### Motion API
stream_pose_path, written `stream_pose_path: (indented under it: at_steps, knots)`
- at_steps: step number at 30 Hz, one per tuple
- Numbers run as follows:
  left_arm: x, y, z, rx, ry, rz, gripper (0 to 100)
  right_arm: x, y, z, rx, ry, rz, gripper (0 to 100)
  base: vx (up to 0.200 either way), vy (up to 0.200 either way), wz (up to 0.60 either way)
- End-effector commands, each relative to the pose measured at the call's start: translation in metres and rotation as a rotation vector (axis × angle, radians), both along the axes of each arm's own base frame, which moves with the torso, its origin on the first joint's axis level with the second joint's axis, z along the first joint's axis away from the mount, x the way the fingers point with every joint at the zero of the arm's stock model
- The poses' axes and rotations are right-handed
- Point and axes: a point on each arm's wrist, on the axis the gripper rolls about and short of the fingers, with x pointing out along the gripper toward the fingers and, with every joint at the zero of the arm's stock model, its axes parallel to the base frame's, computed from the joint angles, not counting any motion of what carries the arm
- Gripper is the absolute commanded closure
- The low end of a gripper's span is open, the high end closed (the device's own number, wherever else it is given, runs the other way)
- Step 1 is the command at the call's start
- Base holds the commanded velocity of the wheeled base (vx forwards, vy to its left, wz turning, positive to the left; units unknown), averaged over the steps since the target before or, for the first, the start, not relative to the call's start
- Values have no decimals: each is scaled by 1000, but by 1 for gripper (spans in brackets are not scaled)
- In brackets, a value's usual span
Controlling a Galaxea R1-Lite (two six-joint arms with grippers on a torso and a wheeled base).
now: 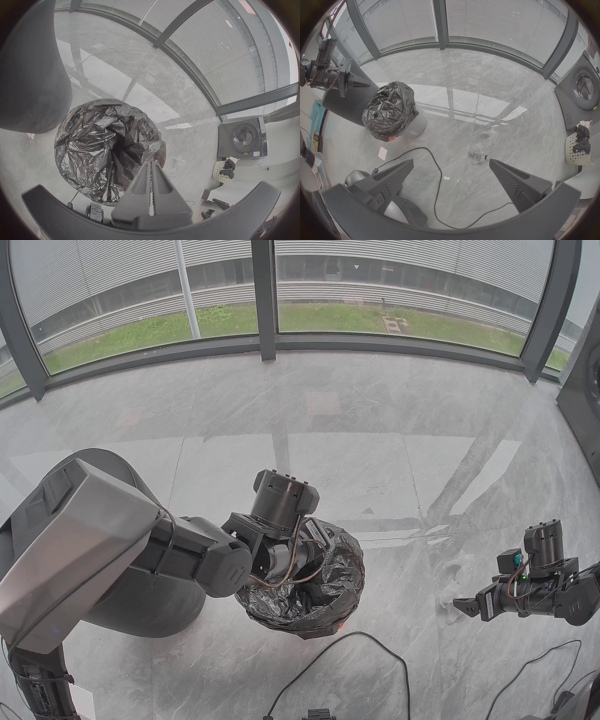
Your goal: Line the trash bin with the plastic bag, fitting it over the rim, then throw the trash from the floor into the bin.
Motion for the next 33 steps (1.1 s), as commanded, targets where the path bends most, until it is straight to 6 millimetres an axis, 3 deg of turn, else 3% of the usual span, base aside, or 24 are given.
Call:
stream_pose_path:
  at_steps: [1, 7, 12, 26, 33]
  knots:
    - [2, -8, -17, 21, 28, -10, 100, -2, 0, 1, 1, -2, 2, 0, 0, 0, 0]
    - [-3, -21, -42, 50, 69, -36, 100, -2, 0, 0, 1, 2, 2, 0, 0, 0, 0]
    - [5, -28, -61, 66, 86, -37, 100, -2, 0, 0, 1, -1, 2, 0, 0, 0, 0]
    - [28, -35, -95, 112, 126, -23, 100, -1, 0, 1, 15, 0, 17, 0, 0, 0, 0]
    - [39, -35, -96, 106, 119, -8, 100, -1, 0, 0, 14, 1, 17, 0, 0, 0, 0]
